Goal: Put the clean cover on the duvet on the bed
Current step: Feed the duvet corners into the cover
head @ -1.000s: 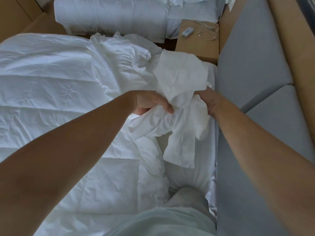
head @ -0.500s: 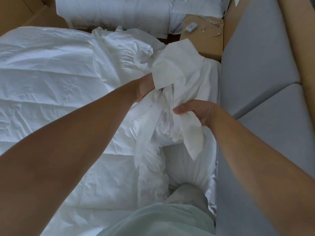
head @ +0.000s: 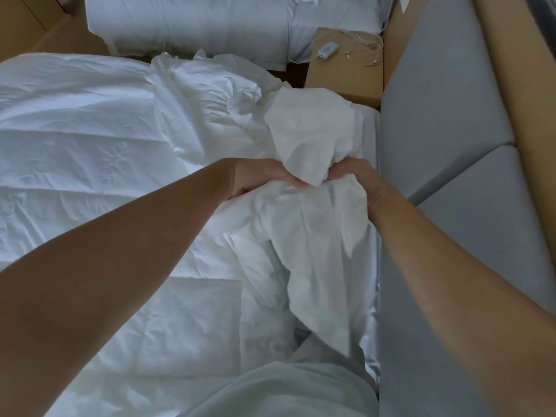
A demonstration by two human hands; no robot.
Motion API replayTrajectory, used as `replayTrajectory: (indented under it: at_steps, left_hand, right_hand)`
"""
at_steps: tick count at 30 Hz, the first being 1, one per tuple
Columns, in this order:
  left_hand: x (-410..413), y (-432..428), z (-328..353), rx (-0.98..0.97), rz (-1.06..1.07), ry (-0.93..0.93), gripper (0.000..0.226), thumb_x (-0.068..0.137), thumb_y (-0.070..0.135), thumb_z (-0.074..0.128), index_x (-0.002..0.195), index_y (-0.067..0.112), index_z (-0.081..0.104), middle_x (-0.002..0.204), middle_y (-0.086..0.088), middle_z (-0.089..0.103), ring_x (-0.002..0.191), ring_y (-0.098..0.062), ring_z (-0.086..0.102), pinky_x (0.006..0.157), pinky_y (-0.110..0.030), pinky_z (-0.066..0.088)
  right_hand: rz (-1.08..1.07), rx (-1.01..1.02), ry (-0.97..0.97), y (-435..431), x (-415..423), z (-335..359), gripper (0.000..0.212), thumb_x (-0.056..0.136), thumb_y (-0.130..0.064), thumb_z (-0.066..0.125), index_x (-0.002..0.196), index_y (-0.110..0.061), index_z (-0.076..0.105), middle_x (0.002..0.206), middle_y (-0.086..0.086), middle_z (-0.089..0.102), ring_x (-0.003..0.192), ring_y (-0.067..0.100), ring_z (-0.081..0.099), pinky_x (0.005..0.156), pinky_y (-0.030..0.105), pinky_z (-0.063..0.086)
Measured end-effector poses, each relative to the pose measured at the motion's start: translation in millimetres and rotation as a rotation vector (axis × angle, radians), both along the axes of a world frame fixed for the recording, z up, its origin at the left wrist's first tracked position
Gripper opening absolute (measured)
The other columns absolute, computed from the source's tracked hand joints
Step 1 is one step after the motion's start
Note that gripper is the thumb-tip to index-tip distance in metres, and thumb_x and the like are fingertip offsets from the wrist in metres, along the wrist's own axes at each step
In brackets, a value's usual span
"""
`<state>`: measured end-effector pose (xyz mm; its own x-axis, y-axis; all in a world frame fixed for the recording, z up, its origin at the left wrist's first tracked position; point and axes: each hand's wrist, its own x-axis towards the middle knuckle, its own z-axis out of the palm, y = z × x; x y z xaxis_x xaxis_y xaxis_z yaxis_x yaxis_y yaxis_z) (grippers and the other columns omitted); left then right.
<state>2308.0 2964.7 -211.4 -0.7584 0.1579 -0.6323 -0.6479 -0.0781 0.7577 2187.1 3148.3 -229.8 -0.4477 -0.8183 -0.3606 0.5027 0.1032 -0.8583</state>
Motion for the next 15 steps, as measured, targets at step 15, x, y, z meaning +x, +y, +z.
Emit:
replayTrajectory:
  at_steps: [15]
  left_hand:
    - [-23,10,-17,0.404,0.358,0.188,0.028,0.055,0.004,0.081,0.081,0.001,0.071,0.068,-0.011,0.065,0.071,-0.023,0.059,0.075,-0.031,0.048]
  right_hand:
    - [0.249,0.145,-0.080,-9,-12,-14,0.013,0.080,-0.021,0.072,0.075,-0.023,0.083,0.085,-0.002,0.078,0.080,0.010,0.074,0.069,0.021,0.057]
